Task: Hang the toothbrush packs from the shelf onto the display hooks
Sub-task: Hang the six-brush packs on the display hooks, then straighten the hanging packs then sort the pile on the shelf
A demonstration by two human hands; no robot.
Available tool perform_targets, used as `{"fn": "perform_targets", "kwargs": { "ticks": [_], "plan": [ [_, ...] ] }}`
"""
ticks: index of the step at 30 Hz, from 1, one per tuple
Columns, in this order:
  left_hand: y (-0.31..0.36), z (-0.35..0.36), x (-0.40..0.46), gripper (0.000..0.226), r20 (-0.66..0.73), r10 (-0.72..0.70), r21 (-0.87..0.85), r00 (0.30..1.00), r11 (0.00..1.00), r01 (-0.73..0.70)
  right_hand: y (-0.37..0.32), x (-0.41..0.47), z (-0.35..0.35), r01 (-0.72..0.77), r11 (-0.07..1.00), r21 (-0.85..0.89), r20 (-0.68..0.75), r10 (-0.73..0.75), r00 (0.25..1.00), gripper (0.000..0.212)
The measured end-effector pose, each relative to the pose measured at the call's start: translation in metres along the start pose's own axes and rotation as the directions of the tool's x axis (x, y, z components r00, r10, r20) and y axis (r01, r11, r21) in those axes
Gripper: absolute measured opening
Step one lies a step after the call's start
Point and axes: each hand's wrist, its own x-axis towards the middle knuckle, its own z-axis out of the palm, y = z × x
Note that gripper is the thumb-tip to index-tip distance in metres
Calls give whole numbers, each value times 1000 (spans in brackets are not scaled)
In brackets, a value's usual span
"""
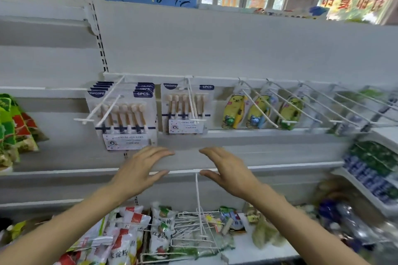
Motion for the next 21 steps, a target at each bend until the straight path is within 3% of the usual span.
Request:
{"fn": "perform_targets", "kwargs": {
  "ticks": [9,21],
  "plan": [
    [108,30,70,53,15,292,-78,956,954,-291,65,-103,-46,-170,984,-59,-98,164,982,64],
    [294,116,161,54,-11,450,-69,893,890,-450,203,-256,-118,-293,952,-86,-194,272,942,63]
  ]
}}
